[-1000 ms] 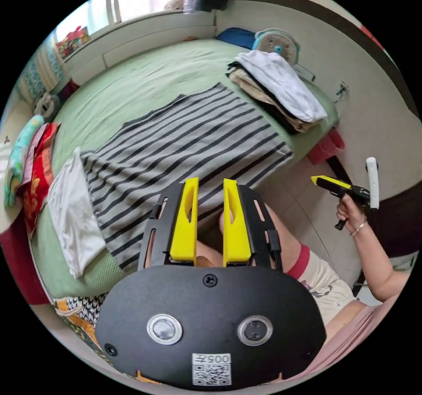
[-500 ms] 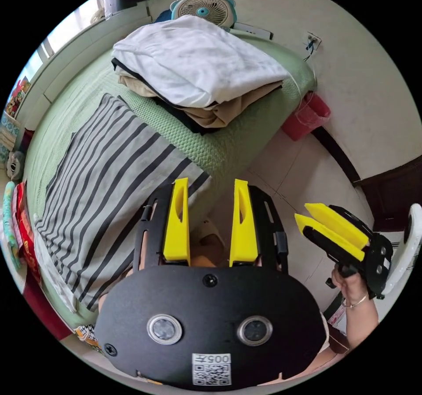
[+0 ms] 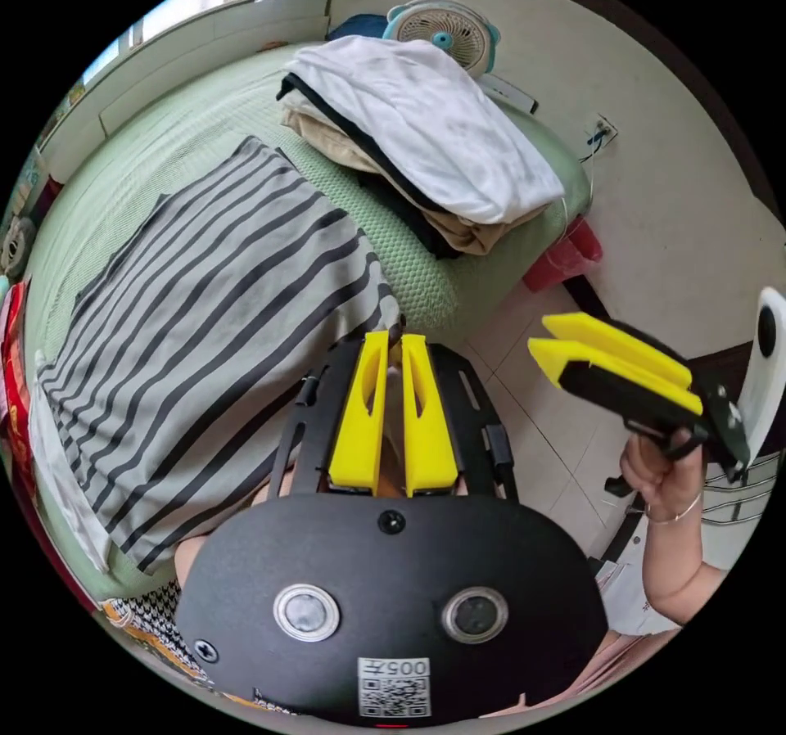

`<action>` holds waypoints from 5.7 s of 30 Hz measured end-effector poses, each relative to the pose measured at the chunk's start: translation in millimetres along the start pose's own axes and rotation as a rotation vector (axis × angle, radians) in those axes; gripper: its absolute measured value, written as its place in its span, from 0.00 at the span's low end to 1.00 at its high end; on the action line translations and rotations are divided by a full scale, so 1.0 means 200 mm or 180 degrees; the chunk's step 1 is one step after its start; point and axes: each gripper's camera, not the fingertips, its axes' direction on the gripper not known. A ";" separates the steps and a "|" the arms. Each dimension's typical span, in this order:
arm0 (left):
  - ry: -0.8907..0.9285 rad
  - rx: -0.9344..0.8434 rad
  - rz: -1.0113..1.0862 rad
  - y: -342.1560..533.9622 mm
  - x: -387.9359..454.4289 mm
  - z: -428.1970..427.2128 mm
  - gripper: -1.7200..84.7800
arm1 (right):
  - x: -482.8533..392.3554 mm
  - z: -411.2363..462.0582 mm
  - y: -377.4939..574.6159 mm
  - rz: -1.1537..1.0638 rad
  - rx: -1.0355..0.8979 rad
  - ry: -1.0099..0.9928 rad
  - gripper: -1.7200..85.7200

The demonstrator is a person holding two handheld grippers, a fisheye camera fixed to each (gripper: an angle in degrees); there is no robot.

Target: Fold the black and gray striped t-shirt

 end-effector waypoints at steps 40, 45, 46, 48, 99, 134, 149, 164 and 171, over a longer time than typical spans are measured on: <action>0.0604 0.1017 -0.0139 0.88 -0.76 -1.01 0.06 | -0.37 0.91 -1.79 0.0074 -0.0808 -0.0258 0.00; 0.0652 0.1175 -0.0111 0.96 -0.72 -1.14 0.07 | -0.42 0.67 -1.81 0.0188 -0.0633 -0.0192 0.00; 0.0654 0.1194 -0.0101 0.97 -0.72 -1.16 0.07 | -0.43 0.64 -1.81 0.0196 -0.0610 -0.0150 0.00; 0.0655 0.1227 -0.0084 1.00 -0.72 -1.19 0.07 | -0.43 0.53 -1.80 0.0268 -0.0527 -0.0002 0.00; -0.0247 0.1061 -0.1617 1.86 -2.01 -1.23 0.04 | -2.07 0.66 -0.12 -0.1496 -0.0481 0.0159 0.21; -0.0071 0.0706 -0.1976 2.05 -2.00 -0.43 0.06 | -1.97 0.83 0.02 -0.0981 -0.0737 0.0407 0.11; -0.0312 0.0382 -0.1931 1.85 -1.86 0.00 0.06 | -2.11 1.13 -0.03 -0.1396 -0.0680 0.0684 0.07; -0.0927 -0.0034 -0.1522 1.56 -1.61 0.16 0.06 | -1.96 1.26 -0.10 -0.1574 -0.0831 0.0531 0.05; -0.0941 -0.0028 -0.1443 1.53 -1.57 0.21 0.06 | -1.82 1.27 -0.14 -0.1626 -0.0831 0.0303 0.05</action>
